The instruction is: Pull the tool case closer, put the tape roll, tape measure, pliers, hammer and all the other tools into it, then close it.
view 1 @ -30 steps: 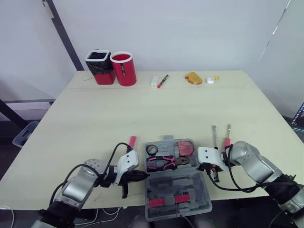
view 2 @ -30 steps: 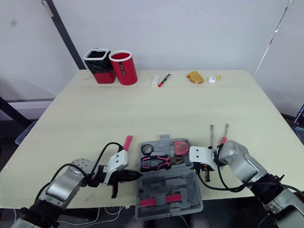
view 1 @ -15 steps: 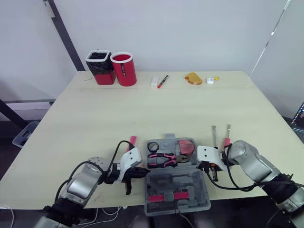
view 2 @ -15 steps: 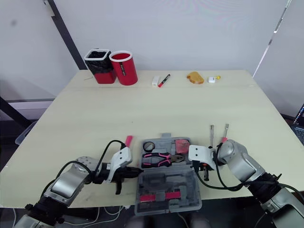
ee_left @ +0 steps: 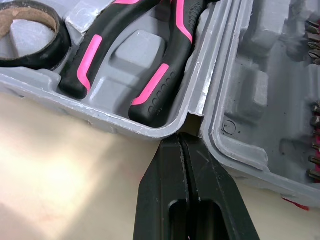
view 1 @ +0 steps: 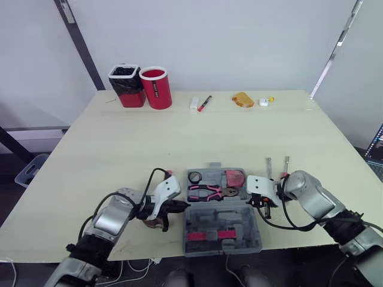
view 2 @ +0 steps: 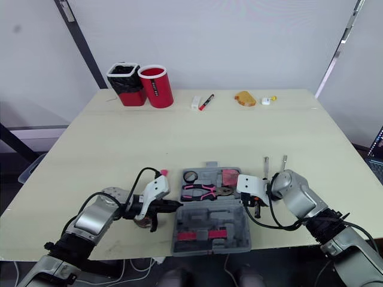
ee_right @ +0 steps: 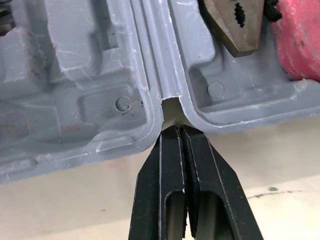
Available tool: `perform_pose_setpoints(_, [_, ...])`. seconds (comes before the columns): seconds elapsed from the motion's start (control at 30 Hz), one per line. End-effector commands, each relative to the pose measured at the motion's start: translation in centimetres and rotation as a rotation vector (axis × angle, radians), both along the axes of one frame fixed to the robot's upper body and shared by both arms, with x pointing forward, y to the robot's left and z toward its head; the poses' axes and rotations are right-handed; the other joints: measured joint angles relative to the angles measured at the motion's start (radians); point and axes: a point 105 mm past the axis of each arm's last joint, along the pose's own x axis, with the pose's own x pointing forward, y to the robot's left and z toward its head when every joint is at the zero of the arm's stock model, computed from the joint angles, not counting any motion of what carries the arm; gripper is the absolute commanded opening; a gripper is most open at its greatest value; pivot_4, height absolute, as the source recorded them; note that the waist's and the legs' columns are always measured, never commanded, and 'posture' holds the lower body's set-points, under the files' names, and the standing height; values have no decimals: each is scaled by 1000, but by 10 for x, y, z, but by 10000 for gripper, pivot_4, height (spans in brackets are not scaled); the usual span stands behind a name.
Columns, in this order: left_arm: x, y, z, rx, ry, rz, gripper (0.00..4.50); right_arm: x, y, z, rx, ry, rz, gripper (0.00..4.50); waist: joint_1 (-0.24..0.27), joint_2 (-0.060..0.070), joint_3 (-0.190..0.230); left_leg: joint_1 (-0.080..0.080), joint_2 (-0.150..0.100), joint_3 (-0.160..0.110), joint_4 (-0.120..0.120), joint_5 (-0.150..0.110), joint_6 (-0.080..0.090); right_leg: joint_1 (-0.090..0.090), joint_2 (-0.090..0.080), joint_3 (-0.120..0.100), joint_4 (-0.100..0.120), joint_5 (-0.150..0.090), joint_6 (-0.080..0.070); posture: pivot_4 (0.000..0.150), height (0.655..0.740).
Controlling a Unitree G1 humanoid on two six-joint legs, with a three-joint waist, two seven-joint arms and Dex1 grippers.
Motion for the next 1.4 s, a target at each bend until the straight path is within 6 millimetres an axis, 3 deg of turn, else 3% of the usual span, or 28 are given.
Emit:
perform_pose_setpoints(0.03, [3, -17, 11, -36, -54, -74, 99, 11, 1, 10, 13, -61, -9, 937, 0, 0, 0, 0, 0, 0, 0, 0, 0, 0, 0, 0, 0, 0, 0, 1500, 7400])
perform_pose_setpoints(1.4, [35, -9, 9, 7, -97, -32, 99, 26, 0, 5, 8, -84, -45, 937, -1, 0, 0, 1, 0, 0, 1, 0, 0, 0, 0, 0, 2, 0, 0, 1500, 7400])
